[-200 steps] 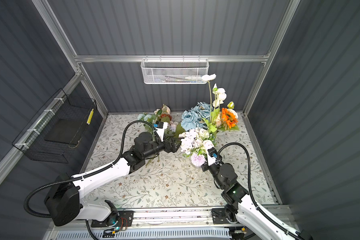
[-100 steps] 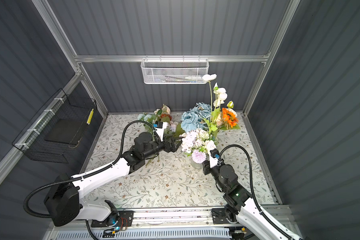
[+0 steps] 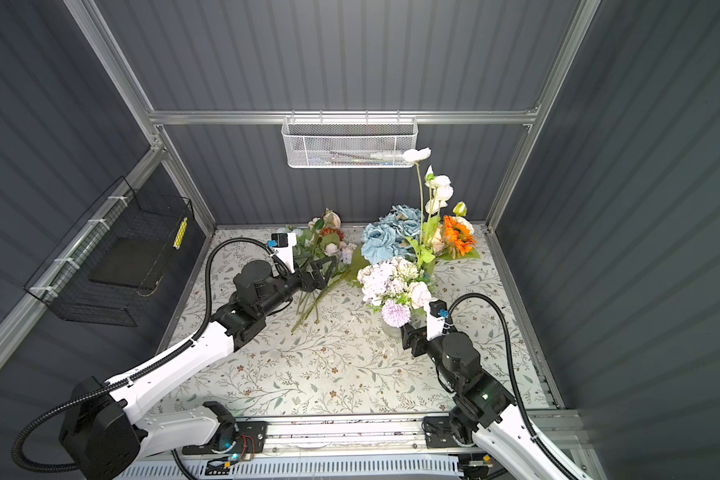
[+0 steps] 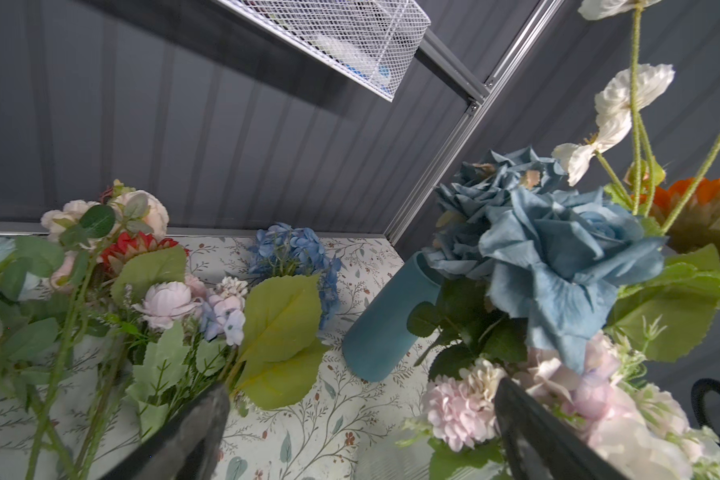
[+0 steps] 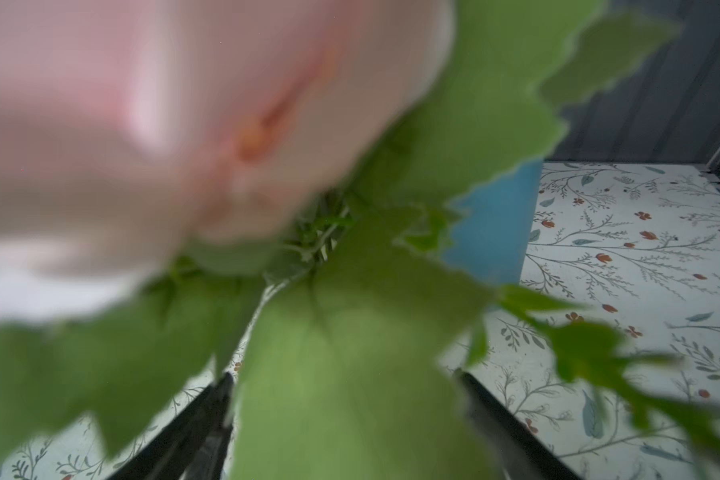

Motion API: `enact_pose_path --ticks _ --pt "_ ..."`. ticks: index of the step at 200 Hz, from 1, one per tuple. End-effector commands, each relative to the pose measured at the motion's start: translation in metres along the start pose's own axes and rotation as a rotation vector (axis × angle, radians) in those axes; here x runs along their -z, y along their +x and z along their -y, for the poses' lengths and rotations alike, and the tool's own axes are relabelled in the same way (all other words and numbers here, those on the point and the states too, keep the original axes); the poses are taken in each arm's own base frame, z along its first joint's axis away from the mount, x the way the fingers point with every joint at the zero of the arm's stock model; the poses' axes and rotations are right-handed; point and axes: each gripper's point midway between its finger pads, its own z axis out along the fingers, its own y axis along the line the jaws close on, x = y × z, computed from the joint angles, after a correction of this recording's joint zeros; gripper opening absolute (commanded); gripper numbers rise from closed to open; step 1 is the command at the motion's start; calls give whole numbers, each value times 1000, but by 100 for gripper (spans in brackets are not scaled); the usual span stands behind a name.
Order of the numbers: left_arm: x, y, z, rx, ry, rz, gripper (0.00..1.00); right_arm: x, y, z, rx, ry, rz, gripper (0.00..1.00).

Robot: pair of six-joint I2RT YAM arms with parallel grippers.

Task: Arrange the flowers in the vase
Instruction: 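Open the right gripper to release the bunch in the vase, then draw the right gripper back from the vase toward the robot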

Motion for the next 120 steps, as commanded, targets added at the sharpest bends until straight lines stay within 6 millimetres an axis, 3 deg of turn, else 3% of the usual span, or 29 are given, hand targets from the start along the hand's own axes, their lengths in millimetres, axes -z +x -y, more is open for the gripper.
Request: enact_pose_path --ticks 1,48,120 --pt "7 5 -24 38 -60 -1 99 -9 2 -5 26 -26 46 84" --pt "14 17 -63 129 -137 -11 99 -31 -14 -12 114 -36 211 88" --pt "18 25 -71 134 -163 -24 99 -63 -25 -10 161 14 245 95"
